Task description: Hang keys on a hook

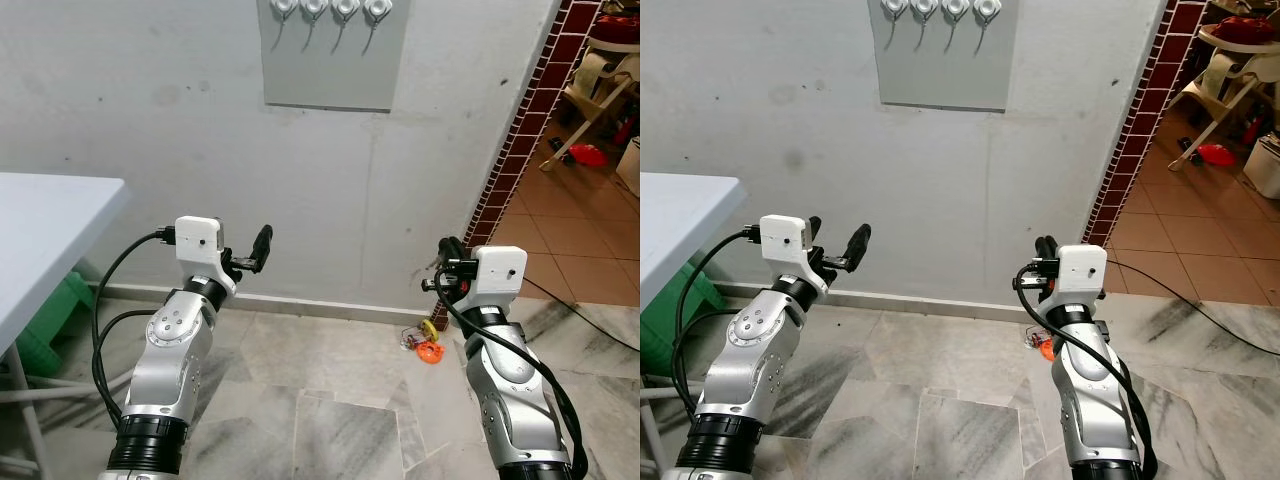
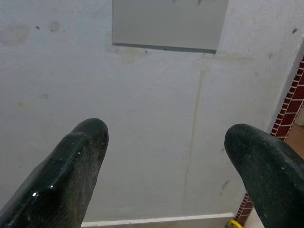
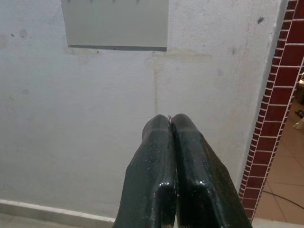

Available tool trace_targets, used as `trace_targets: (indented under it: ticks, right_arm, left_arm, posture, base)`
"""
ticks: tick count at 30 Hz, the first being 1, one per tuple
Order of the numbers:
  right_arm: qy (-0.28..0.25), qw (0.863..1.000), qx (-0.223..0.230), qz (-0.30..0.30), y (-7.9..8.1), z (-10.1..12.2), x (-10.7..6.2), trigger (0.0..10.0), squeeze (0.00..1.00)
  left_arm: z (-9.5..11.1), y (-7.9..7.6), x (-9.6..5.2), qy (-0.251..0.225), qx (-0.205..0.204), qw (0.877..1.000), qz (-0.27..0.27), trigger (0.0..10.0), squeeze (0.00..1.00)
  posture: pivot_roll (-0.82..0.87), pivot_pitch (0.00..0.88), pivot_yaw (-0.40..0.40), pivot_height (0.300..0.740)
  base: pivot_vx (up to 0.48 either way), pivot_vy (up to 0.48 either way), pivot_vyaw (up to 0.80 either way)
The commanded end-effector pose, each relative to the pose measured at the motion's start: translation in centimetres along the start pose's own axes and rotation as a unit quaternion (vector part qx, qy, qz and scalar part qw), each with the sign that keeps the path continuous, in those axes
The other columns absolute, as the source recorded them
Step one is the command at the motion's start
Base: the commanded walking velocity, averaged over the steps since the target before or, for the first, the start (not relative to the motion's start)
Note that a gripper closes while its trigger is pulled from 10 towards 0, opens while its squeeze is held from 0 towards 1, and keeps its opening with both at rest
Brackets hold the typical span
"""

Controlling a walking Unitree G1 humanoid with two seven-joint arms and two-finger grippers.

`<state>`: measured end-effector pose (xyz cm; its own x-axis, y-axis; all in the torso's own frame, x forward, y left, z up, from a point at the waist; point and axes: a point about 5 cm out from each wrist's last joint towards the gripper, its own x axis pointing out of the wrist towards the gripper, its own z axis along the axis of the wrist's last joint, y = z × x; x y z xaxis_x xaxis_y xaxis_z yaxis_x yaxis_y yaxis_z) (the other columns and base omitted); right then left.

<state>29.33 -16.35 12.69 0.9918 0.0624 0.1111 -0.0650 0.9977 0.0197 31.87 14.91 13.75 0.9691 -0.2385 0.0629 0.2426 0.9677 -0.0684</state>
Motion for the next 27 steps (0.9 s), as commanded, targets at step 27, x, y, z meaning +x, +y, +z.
trace_targets:
  ticks: [27]
  right_arm:
    - [0.0,1.0,0.008,-0.005,0.36,-0.38,-0.55,10.0,0.0]
  left_arm:
    - [-0.11,-0.77,0.3,0.008,-0.007,1.0,-0.025,10.0,0.0]
  posture:
    - [-0.09,0.0,0.016,0.74]
  base:
    - [0.255,0.0,0.0]
